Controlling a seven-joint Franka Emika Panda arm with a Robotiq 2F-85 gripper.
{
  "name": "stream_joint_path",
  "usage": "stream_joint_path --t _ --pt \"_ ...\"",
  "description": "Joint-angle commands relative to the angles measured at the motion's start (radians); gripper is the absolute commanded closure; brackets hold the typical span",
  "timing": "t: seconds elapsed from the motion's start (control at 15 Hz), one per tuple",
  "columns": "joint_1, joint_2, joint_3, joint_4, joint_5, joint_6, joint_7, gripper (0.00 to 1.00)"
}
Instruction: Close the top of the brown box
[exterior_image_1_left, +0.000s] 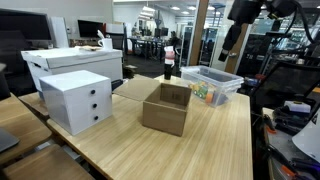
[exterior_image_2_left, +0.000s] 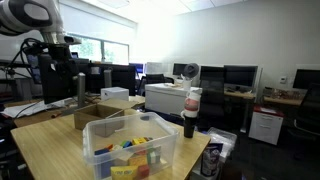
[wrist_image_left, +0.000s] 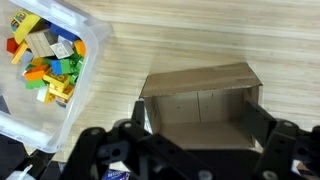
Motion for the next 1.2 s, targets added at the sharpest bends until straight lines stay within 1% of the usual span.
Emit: stream_joint_path --t 0.0,0.27,0.47,0.6,0.67,0.73,0.93,1.13 --pt "-0.052 0.122 0.049 0.1 0.034 0.017 -0.078 0.0" --pt "-0.069 0.237 0.07 0.202 0.019 0.023 -0.113 0.0" --pt "-0.077 0.342 0.082 0.284 0.008 0.074 -0.131 0.0" --pt "-0.081 0.385 0.088 0.32 0.012 0.102 -0.128 0.0" --pt "-0.078 0.395 0.087 0.327 0.019 0.115 -0.139 0.0" --pt "-0.082 0.343 0.095 0.286 0.01 0.085 -0.097 0.0" --pt "-0.08 0.392 0.095 0.323 0.008 0.1 -0.1 0.0" --pt "-0.08 0.398 0.095 0.33 0.008 0.1 -0.102 0.0"
